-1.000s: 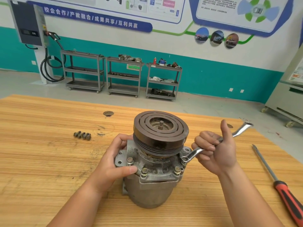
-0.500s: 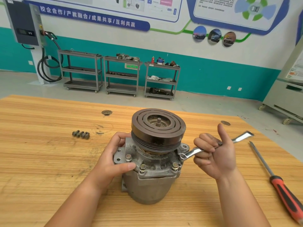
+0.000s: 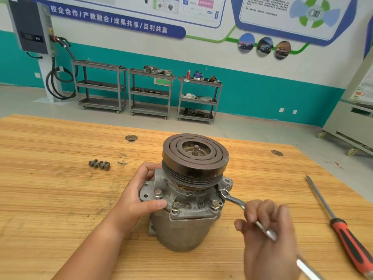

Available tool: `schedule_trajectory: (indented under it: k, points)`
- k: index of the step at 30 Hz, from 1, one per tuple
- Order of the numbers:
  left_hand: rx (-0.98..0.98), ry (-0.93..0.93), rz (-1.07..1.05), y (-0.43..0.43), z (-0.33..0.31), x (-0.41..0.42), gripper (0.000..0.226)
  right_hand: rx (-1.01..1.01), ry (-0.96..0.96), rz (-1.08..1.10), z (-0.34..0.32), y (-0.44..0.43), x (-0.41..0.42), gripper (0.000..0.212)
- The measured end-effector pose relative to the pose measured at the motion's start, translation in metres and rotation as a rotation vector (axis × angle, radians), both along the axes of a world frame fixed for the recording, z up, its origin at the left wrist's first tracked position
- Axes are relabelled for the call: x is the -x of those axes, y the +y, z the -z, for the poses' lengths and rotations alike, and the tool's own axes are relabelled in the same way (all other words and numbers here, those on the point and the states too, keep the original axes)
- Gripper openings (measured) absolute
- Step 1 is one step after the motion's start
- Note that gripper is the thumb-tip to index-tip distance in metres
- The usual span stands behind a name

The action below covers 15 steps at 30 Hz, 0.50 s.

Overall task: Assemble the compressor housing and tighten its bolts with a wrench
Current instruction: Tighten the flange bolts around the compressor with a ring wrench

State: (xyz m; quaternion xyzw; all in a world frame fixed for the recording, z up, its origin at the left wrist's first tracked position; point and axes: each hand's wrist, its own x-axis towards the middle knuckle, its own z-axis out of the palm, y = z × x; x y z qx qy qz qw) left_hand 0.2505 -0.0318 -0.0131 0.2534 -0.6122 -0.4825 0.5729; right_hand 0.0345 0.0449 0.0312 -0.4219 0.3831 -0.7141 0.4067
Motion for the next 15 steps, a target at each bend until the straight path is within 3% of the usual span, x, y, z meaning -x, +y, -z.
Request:
schedule_trajectory:
  k: [1,3,5,10,13,15]
  points:
    - [0.001,0.001,0.002,0.0,0.0,0.0,0.054,0.003,0.169,0.056,0.005,0.004,-0.009,0.044]
    - [0.009,-0.001,0.003,0.0,0.0,0.0,0.049,0.138,0.312,0.201,0.016,0.012,-0.031,0.027]
    - [0.015,0.007,0.008,0.0,-0.001,0.0,0.048,0.262,0.386,0.217,0.024,0.02,-0.05,0.034]
    - [0.013,0.018,0.021,-0.002,0.0,0.0,0.049,0.353,0.168,0.106,0.009,0.008,-0.026,0.018]
    - [0.015,0.014,0.023,-0.002,-0.001,0.0,0.049,0.399,-0.038,-0.034,-0.009,-0.003,0.006,0.04]
    - [0.014,0.009,0.02,-0.001,-0.001,0.0,0.049,0.272,-0.1,-0.244,-0.019,-0.021,0.025,0.053]
